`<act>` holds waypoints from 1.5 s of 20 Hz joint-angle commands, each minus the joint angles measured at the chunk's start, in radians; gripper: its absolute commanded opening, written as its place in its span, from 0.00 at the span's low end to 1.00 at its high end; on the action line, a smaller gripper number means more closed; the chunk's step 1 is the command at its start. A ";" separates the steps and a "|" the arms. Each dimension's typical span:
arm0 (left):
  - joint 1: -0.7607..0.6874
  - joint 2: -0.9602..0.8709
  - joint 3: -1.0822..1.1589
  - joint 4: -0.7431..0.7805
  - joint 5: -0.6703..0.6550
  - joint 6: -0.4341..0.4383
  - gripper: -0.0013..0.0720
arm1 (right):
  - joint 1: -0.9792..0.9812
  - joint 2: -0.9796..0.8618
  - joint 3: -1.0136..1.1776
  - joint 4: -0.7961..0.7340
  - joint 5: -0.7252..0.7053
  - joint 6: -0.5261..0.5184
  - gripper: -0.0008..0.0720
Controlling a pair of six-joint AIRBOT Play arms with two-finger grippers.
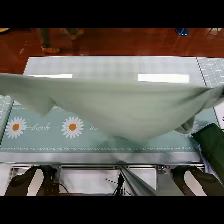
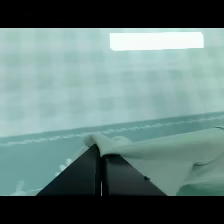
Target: Fold the shirts.
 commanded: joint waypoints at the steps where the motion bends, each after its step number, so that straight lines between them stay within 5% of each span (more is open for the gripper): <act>1: -0.016 0.001 -0.232 -0.126 0.124 0.053 0.04 | 0.000 -0.205 -0.038 0.157 -0.107 -0.017 0.04; 9: -0.246 -0.089 -0.560 -0.125 0.423 0.097 0.04 | 0.001 -0.562 -0.035 0.200 -0.556 -0.027 0.04; 16: -0.549 -0.332 -0.604 -0.093 0.647 0.135 0.04 | 0.066 -0.739 -0.035 0.077 -0.669 -0.062 0.04; 17: -0.556 -0.367 -0.604 -0.094 0.644 0.135 0.04 | 0.067 -0.743 -0.035 0.054 -0.671 -0.062 0.06; 19: -0.557 -0.407 -0.604 -0.093 0.643 0.136 0.04 | 0.055 -0.729 -0.027 0.035 -0.636 -0.063 0.44; 20: -0.555 -0.413 -0.604 -0.093 0.644 0.140 0.04 | 0.043 -0.715 -0.013 0.025 -0.582 -0.064 0.51; 23: -0.554 -0.409 -0.604 -0.090 0.643 0.147 0.04 | -0.005 -0.633 0.011 -0.073 -0.356 -0.077 0.51; 25: -0.554 -0.409 -0.604 -0.090 0.642 0.166 0.04 | -0.045 -0.584 -0.021 -0.175 -0.216 -0.063 0.67; 30: -0.554 -0.409 -0.604 -0.090 0.640 0.185 0.04 | -0.153 -0.366 -0.447 0.089 -0.245 -0.073 0.69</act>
